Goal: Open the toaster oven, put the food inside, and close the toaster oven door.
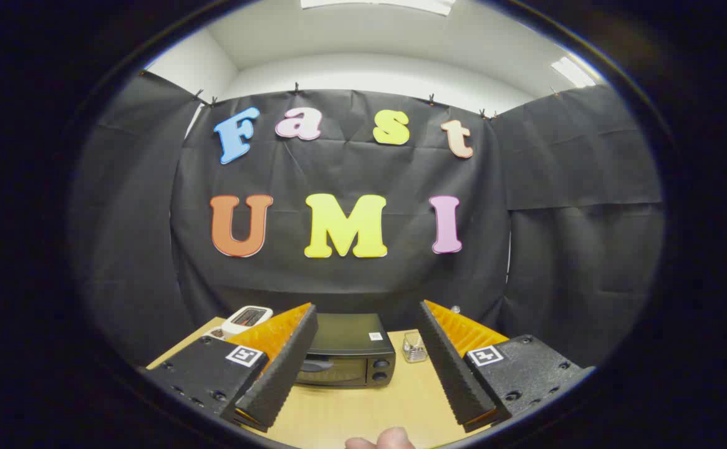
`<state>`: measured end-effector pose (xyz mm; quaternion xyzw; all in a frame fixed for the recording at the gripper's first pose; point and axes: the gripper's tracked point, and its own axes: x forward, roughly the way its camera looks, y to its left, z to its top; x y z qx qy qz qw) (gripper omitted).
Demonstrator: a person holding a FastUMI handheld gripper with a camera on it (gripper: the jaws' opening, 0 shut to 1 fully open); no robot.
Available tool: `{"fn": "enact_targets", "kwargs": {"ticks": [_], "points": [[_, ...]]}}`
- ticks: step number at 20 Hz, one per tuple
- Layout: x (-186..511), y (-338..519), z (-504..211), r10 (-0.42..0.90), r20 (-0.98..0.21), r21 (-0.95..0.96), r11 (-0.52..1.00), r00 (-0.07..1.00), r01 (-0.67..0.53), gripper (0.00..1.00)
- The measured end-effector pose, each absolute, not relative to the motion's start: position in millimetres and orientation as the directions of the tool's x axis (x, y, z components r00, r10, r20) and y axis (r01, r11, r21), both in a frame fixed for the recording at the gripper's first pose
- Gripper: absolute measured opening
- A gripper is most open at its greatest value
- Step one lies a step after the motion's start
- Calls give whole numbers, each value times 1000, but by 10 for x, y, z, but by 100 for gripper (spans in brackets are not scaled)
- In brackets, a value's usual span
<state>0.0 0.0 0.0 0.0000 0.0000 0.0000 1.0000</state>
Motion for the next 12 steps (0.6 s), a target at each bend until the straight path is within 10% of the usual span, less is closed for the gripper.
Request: {"fn": "enact_targets", "kwargs": {"ticks": [12], "points": [[90,-25,-9,8,-14,0,1000,1000,-8,100]]}}
